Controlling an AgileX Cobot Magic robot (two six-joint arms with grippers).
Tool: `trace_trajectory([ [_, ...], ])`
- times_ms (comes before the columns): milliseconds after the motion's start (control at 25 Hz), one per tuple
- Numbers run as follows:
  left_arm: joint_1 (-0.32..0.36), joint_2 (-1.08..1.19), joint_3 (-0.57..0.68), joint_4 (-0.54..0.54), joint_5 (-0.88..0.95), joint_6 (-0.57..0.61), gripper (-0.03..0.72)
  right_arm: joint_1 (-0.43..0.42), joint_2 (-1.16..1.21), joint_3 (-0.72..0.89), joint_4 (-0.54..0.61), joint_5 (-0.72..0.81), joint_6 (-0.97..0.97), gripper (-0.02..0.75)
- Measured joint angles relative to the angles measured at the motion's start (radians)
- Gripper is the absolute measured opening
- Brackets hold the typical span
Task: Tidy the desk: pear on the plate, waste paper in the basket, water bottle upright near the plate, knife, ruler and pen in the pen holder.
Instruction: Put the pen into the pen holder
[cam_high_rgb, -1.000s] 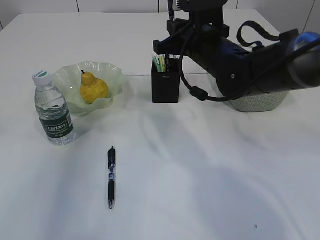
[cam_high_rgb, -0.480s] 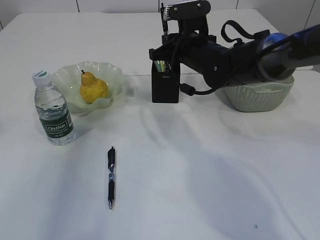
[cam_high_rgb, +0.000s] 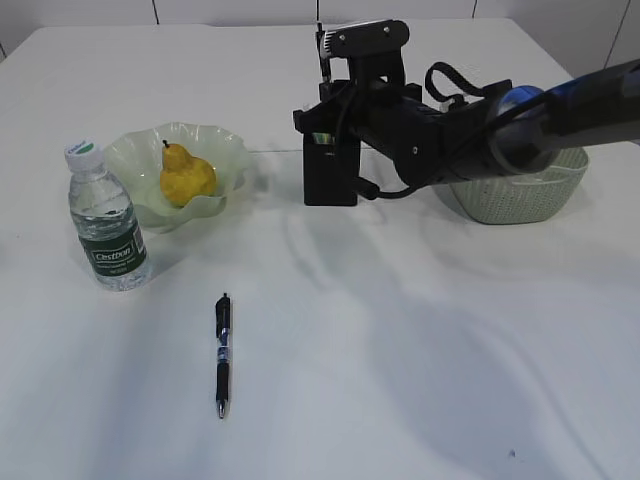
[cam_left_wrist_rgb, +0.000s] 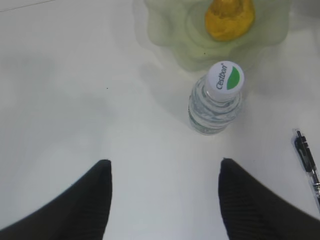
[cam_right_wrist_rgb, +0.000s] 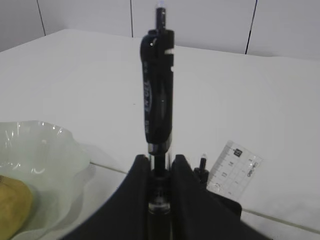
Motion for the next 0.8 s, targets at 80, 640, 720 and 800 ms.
trace_trajectory([
  [80, 0.0, 0.0, 0.0, 0.0, 0.0, 0.0, 0.47, 0.0, 0.0, -0.015, 0.0, 0.0, 0.0, 0.083],
  [640, 0.0, 0.0, 0.0, -0.002, -0.023, 0.0, 0.468, -0.022, 0.075, -0.136, 0.0, 0.041, 0.002, 0.083],
  [720, 0.0, 0.0, 0.0, -0.002, -0.025, 0.0, 0.468, -0.029, 0.08, -0.137, -0.002, 0.043, 0.002, 0.083],
  [800, 0.0, 0.0, 0.0, -0.002, -0.03, 0.0, 0.468, -0.033, 0.084, -0.137, -0.002, 0.043, 0.002, 0.083],
])
